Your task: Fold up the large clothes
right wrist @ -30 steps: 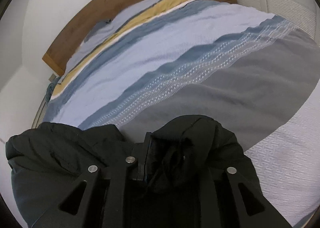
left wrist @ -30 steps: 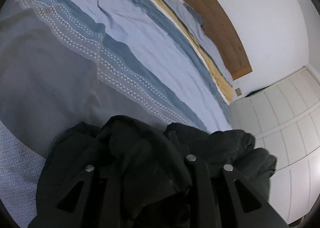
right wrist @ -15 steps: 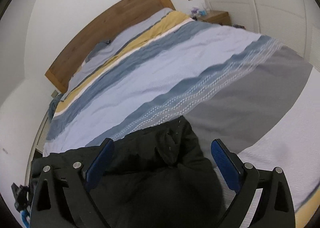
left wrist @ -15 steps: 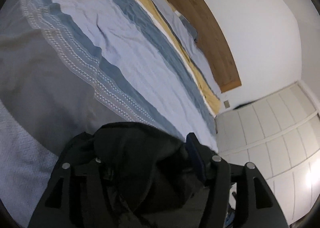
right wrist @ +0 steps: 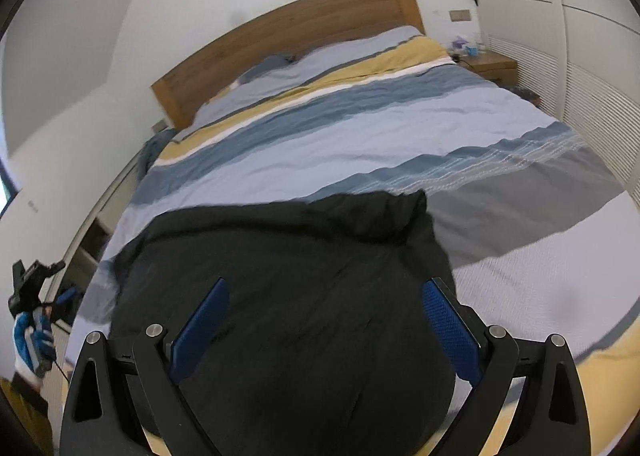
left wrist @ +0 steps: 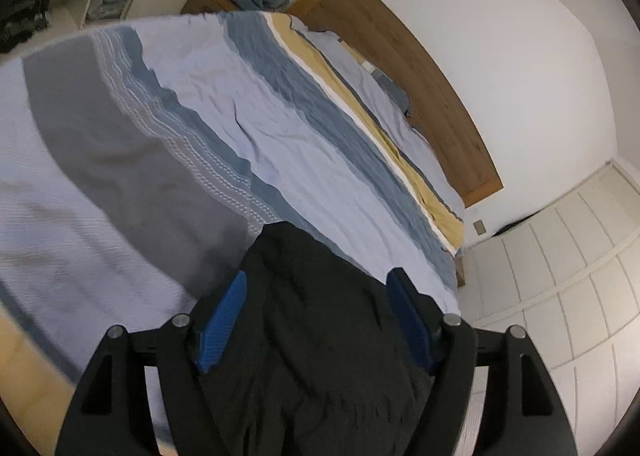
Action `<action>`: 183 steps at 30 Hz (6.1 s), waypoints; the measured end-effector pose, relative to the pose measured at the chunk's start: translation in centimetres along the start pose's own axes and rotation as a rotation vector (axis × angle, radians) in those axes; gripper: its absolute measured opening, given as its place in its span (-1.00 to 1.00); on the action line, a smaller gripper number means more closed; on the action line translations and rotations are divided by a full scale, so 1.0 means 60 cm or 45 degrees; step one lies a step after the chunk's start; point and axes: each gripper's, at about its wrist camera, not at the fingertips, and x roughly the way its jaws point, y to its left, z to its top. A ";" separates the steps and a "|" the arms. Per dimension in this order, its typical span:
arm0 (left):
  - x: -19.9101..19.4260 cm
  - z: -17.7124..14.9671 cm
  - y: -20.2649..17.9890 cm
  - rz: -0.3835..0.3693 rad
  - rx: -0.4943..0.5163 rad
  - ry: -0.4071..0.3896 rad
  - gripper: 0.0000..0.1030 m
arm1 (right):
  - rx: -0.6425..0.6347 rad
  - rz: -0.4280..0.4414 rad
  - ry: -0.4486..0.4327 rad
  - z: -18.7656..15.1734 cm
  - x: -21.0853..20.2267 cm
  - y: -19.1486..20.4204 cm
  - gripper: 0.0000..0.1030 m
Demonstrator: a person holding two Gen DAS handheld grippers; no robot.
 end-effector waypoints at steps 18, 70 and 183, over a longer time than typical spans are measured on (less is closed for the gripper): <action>-0.014 -0.378 -0.150 0.160 0.755 0.135 0.38 | -0.256 0.006 -0.066 -0.161 -0.044 0.147 0.87; 0.501 -0.216 -0.277 0.288 0.766 0.402 0.44 | -0.438 -0.127 0.242 0.027 0.401 0.164 0.88; 0.329 -0.187 -0.118 -0.809 -0.068 0.621 -0.36 | 0.120 0.721 0.612 0.014 0.298 0.067 -0.50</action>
